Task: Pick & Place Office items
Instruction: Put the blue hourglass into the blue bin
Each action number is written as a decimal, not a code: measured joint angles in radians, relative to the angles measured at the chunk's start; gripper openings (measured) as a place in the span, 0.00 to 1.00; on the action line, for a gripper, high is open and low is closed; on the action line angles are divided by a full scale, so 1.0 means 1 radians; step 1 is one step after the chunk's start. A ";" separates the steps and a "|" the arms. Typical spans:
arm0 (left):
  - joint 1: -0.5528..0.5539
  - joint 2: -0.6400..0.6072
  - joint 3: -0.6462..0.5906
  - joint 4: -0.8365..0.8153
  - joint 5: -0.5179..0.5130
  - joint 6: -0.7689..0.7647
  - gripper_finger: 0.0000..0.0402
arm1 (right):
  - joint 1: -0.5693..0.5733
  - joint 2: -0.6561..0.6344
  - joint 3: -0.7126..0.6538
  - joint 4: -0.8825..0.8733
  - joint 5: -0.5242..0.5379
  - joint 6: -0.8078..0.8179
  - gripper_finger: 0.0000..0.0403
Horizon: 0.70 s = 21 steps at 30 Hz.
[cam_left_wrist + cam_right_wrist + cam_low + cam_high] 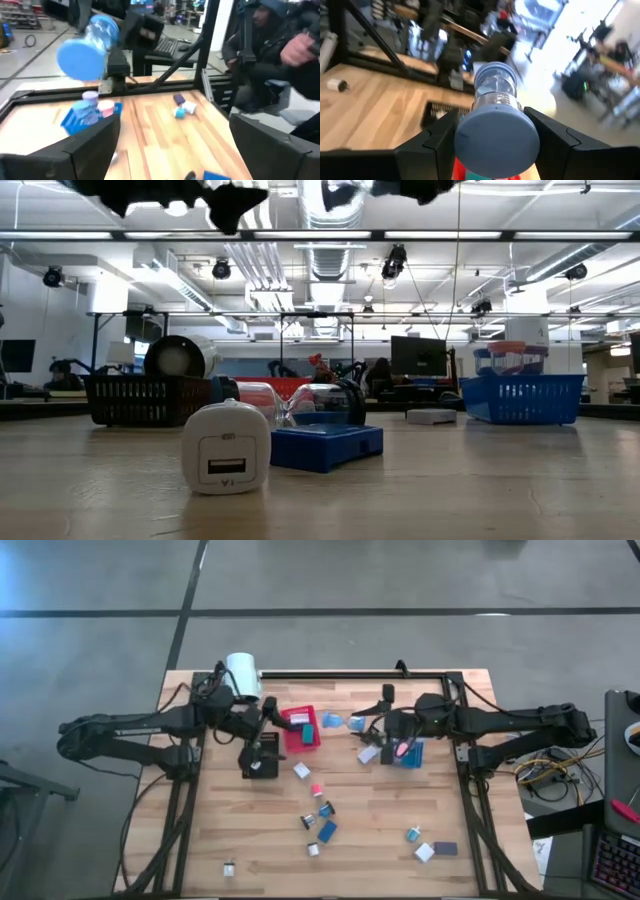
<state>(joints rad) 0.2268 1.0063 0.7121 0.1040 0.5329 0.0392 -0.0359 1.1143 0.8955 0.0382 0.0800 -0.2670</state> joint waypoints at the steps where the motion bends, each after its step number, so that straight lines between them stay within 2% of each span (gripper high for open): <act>1: 0.000 -0.025 -0.025 0.005 -0.022 0.002 0.93 | 0.004 -0.019 0.000 -0.030 0.014 0.022 0.47; 4: 0.004 -0.111 -0.109 0.034 -0.099 0.011 0.88 | 0.023 -0.080 0.001 -0.119 0.034 0.083 0.47; 8: 0.009 -0.220 -0.239 0.100 -0.104 0.021 0.76 | 0.059 -0.144 0.048 -0.327 0.116 0.179 0.47; 10: 0.009 -0.273 -0.306 0.138 -0.107 0.022 0.68 | 0.087 -0.155 0.100 -0.456 0.159 0.244 0.47; 13: 0.010 -0.339 -0.405 0.207 -0.126 0.038 0.53 | 0.133 -0.137 0.215 -0.654 0.164 0.353 0.47; 17: 0.010 -0.401 -0.519 0.329 -0.154 0.044 0.32 | 0.185 -0.070 0.387 -0.995 0.205 0.509 0.47; 21: 0.010 -0.434 -0.595 0.415 -0.155 0.044 0.11 | 0.184 0.004 0.505 -1.274 0.208 0.711 0.47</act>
<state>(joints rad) 0.2363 0.5719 0.1173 0.5186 0.3779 0.0831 0.1478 1.1179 1.4010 -1.2358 0.2879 0.4437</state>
